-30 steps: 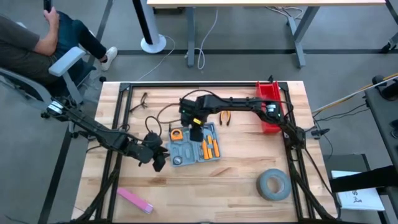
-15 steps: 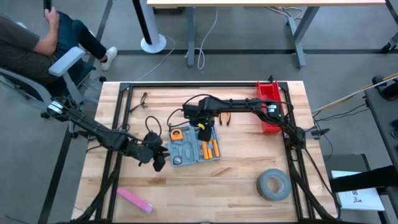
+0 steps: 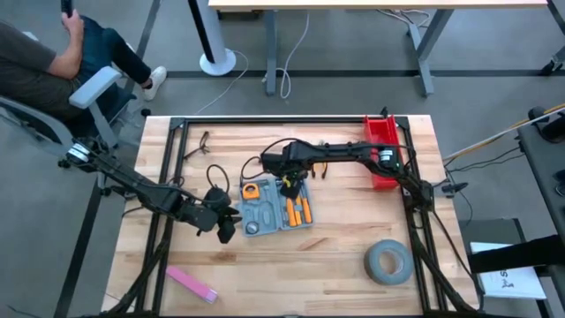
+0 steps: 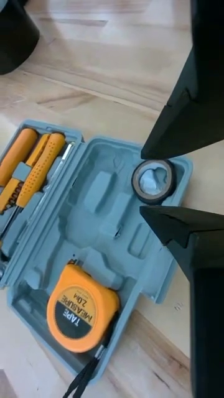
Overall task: Prefit tool cases
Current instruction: Remove the yellow nut driver from the gray pre-fit tool case
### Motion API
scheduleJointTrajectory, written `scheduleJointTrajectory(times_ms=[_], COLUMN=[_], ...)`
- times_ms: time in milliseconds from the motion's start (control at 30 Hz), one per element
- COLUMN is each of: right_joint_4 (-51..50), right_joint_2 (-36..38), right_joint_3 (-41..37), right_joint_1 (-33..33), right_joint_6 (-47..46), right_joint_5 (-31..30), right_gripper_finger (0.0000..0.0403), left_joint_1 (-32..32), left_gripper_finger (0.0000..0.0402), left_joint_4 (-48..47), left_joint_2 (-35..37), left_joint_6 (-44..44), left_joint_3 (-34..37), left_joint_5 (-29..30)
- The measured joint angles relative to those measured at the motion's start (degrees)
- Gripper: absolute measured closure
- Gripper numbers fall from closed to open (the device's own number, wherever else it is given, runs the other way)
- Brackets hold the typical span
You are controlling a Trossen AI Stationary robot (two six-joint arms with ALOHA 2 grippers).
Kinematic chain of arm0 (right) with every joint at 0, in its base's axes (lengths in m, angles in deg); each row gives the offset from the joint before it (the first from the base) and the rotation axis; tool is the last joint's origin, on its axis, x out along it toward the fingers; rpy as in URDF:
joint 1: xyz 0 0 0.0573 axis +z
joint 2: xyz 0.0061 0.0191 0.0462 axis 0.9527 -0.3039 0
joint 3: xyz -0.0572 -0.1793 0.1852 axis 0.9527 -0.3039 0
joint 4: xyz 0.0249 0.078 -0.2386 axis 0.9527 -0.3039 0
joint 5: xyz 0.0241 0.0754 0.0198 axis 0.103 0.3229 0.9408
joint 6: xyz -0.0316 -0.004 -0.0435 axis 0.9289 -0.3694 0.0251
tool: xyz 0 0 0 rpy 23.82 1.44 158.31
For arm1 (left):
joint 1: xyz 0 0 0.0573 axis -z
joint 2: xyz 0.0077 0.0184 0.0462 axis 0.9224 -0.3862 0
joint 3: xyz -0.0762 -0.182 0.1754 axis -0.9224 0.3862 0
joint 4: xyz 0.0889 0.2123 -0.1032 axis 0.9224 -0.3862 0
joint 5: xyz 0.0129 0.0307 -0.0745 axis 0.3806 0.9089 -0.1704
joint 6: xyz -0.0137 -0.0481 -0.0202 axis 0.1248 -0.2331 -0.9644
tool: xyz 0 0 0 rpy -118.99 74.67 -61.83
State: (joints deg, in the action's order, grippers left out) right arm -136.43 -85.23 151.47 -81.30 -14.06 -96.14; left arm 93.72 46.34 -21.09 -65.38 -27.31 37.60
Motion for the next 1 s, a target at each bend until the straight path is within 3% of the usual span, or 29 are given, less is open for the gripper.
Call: scheduleJointTrajectory(times_ms=[433,1000], right_joint_4=[3.1,0.9], right_joint_2=[0.0,-1.4], right_joint_3=[-4.0,-3.4], right_joint_1=[0.1,0.3], right_joint_6=[-10.5,-2.0], right_joint_5=[-0.3,1.4], right_gripper_finger=[0.0262,0.0286], left_joint_1=[0.0,0.0], left_gripper_finger=[0.0264,0.0264], left_joint_4=[0.1,0.1], left_joint_2=[0.0,0.2], left_joint_6=[1.3,1.4], left_joint_3=[0.0,-0.1], left_joint_5=[0.8,-0.2])
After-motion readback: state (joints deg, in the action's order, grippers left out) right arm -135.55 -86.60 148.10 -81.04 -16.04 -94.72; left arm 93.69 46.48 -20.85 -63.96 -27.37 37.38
